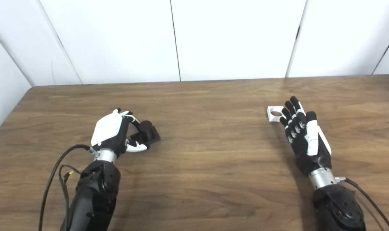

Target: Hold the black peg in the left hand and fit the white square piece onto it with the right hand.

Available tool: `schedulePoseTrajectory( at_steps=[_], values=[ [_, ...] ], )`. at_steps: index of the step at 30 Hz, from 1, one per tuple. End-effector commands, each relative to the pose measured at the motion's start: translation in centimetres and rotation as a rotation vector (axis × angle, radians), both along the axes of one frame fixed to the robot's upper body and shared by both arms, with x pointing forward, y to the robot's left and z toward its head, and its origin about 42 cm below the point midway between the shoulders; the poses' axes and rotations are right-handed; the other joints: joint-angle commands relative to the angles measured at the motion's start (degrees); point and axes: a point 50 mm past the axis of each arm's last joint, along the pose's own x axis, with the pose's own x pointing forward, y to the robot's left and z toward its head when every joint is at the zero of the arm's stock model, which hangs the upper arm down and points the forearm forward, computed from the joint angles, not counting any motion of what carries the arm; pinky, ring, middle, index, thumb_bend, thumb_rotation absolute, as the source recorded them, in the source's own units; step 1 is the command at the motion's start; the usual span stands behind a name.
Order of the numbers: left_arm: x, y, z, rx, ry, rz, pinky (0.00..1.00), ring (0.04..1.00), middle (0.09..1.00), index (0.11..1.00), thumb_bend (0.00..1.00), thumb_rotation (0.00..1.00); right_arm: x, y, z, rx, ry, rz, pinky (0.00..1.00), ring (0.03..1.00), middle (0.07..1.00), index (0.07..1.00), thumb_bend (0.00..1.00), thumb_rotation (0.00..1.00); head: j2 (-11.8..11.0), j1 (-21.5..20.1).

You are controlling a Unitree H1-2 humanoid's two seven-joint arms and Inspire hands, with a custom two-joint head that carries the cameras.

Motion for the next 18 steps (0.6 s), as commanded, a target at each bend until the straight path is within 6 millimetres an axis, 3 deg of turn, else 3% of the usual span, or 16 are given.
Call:
schedulePoseTrajectory(
  at_steps=[1,7,18],
  values=[
    [-0.7,-0.6,0.1,0.021,0.002,-0.042,0.94,1.000,0.890,0.492,0.52,0.07,-1.5,1.4,-2.4,0.062,0.067,-0.002,1.00,1.000,1.000,1.000,0.65,1.00,0.01,0.00],
    [-2.3,-1.8,0.0,-0.007,-0.004,-0.098,0.90,0.997,0.891,0.491,0.52,0.07,-1.5,1.4,-2.4,0.063,0.063,0.003,1.00,1.000,1.000,1.000,0.65,1.00,0.09,-0.39],
    [-4.4,-4.3,0.4,-0.039,0.020,-0.197,0.92,1.000,0.911,0.492,0.52,0.07,-1.7,1.4,-2.4,0.058,0.066,-0.002,1.00,1.000,1.000,1.000,0.65,1.00,0.17,-0.74]
  ],
)
